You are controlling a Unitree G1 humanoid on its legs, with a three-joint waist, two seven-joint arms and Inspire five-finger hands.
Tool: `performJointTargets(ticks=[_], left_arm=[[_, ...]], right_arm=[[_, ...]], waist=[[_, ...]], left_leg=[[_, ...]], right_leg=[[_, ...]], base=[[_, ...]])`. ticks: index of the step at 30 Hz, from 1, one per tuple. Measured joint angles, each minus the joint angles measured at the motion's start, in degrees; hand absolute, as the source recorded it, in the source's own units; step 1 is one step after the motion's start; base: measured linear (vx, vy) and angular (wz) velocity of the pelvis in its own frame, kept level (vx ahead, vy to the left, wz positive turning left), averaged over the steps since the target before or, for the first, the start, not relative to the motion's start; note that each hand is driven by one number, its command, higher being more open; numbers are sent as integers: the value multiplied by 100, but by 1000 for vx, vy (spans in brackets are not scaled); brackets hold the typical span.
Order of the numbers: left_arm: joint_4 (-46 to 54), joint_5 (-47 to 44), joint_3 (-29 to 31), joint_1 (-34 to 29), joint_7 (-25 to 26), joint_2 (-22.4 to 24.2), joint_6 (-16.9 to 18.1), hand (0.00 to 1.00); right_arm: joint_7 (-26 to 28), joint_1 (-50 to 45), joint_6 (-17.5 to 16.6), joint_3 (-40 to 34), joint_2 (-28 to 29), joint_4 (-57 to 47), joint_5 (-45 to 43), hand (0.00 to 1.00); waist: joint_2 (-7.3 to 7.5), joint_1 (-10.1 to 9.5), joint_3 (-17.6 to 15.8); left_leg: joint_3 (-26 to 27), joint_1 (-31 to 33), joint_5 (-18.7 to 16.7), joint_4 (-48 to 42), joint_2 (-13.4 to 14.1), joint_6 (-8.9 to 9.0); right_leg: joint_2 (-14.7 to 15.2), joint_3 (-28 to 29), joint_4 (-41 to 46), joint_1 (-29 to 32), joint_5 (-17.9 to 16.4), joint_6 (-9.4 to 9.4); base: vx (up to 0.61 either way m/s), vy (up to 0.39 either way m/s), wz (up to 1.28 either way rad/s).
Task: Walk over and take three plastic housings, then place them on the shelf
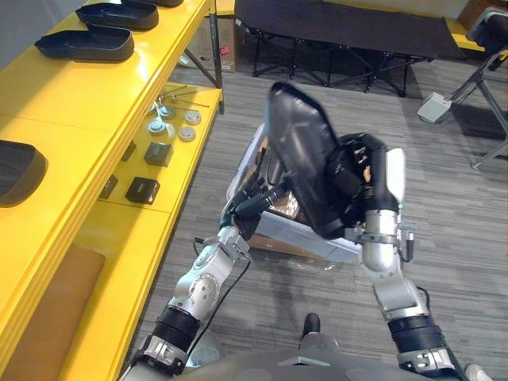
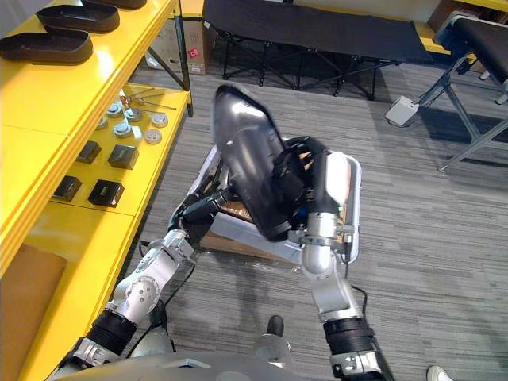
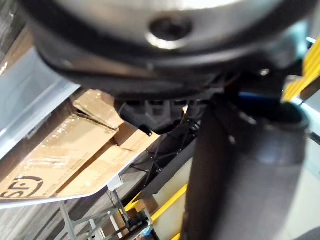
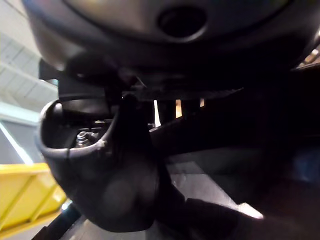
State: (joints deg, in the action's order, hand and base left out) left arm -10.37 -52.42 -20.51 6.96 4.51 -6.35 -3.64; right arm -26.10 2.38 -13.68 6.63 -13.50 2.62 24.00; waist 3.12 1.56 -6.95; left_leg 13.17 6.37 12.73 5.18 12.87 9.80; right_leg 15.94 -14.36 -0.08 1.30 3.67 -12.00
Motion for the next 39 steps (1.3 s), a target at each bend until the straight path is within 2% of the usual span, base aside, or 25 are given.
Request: performJointTargets(ticks=[8, 13, 21, 24, 26, 29, 32, 35, 39], left_arm=[[-354, -525, -182, 108, -117, -45, 117, 100], [-353, -482, -375, 328, 160, -49, 165, 100], [-352, 441, -267, 434, 566, -19, 134, 100], [-350, 1198, 222, 337, 880, 196, 202, 100], [-345, 1510, 632, 225, 1002, 240, 386, 100], [-342, 1914, 1301, -41, 1055, 254, 670, 100], [-337, 1964, 1758, -296, 1057, 160, 930, 100], [-321, 1964, 1954, -415, 1032, 128, 994, 100], [-302, 1903, 1943, -544, 793, 164, 984, 100]], right_arm=[[-206, -34, -227, 314, 228, 530, 2, 0], [-519, -28, -349, 326, 218, 617, 4, 0], [-629, 20, -438, 351, 182, 603, 30, 0], [-582, 20, -465, 331, 182, 424, 36, 0], [-581, 17, -466, 226, 178, 177, 55, 0], [-590, 9, -535, -293, 149, -284, 53, 0], [-683, 1, -590, -889, -178, -516, 33, 0], [-717, -105, -590, -1271, -264, -574, 31, 0], [-715, -340, -590, -1305, -264, -574, 42, 0]], waist=[[159, -20, 171], [200, -63, 307], [263, -126, 390], [257, -122, 394], [226, -84, 411], [164, 1, 451], [136, 2, 468], [130, 16, 481], [76, 30, 556]], left_leg=[[-5, -94, -6, -3, -15, -10], [-20, -94, -5, -5, -19, -11], [-20, -201, -25, -4, -26, -11], [14, -268, -35, -1, -21, 0], [37, -278, -66, -1, -19, -2], [43, -283, -101, -1, -15, 42], [50, -291, -99, -2, -12, 39], [57, -296, -97, -3, -12, 37], [82, -299, -103, -2, -10, 45]], right_leg=[[-3, -46, -177, -221, 71, -50], [-3, -89, -224, -266, 76, -58], [-8, -102, -311, -419, 113, -69], [-10, -88, -289, -406, 84, -33], [-10, -65, -280, -391, 66, -2], [-10, -56, -241, -368, 54, 12], [-9, -50, -212, -353, 50, 18], [-9, -46, -211, -351, 50, 17], [-8, -20, -212, -329, 48, 20]], base=[[6, -3, 1], [4, -3, 2], [0, -3, 0], [-42, -2, -6], [-28, -2, -6], [-7, 0, -1], [0, 0, 0], [0, 0, 0], [-6, -4, -3]])
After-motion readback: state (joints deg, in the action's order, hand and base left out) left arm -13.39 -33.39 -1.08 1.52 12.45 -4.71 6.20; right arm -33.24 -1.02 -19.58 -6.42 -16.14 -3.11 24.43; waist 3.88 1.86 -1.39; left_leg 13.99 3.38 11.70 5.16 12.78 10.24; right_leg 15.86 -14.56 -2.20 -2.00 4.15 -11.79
